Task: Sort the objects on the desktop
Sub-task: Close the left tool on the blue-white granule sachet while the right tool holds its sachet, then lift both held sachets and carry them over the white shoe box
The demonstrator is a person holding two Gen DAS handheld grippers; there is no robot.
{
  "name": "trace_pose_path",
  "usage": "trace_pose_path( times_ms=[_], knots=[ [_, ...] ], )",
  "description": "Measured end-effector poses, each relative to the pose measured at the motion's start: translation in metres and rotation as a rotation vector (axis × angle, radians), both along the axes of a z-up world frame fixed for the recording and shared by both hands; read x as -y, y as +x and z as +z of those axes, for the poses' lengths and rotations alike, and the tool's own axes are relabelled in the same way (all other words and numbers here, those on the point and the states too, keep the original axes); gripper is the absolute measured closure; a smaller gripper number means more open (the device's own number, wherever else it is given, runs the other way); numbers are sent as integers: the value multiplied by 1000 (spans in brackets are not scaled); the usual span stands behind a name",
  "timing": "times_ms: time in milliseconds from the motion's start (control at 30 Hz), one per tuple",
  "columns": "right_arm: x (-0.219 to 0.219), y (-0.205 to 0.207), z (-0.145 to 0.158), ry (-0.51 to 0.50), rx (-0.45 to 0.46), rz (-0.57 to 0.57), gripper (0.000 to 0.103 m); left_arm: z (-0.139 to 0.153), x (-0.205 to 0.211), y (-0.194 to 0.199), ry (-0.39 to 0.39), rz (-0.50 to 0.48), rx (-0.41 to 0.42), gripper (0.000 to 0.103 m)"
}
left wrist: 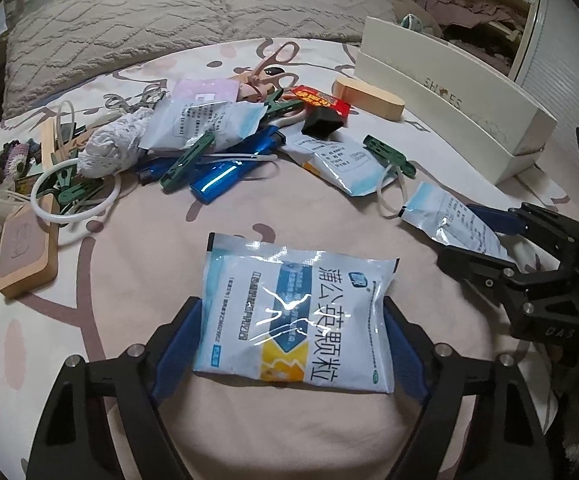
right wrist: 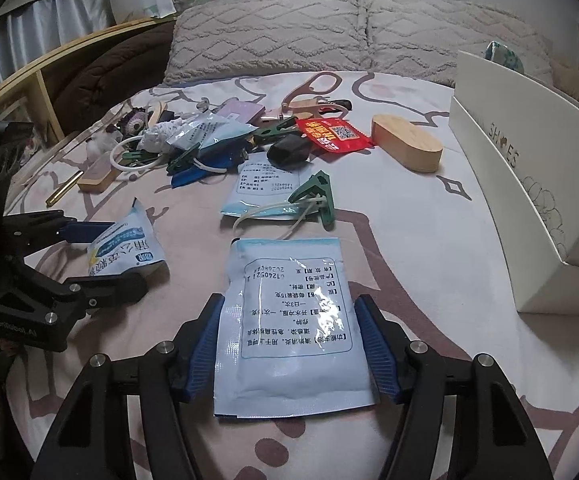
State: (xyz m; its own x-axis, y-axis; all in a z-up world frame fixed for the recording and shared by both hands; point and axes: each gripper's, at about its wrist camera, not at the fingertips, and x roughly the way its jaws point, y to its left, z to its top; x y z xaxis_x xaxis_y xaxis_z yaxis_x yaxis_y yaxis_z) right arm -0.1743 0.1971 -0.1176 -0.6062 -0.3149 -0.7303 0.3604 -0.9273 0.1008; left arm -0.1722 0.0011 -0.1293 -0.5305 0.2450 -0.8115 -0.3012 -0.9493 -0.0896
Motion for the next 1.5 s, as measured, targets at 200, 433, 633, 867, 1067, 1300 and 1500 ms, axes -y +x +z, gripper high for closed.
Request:
trace_pose_path(
  times_ms=[200,433,633,867,1067,1300,1500],
  knots=[
    [-1,1,2,-4,-11,-3,40,3,5,3,23,27,-4,23],
    [-7,4,11,-39,-40,-18,40,11,8,7,41,76,-29,25],
    [-9,6,18,-49,-60,-31,40,21,8,11,67,89,-61,25],
    [-8,10,37,-46,-112,-31,40,34,2,11,73,85,-94,25],
    [-14,6,66,-50,-175,-48,40,50,-8,6,72,78,-131,25],
    [-29,-8,97,-63,-238,-82,40,68,-22,-2,77,67,-164,25],
    [-41,-22,117,-66,-274,-118,40,80,-38,-16,100,62,-187,25]
  ],
)
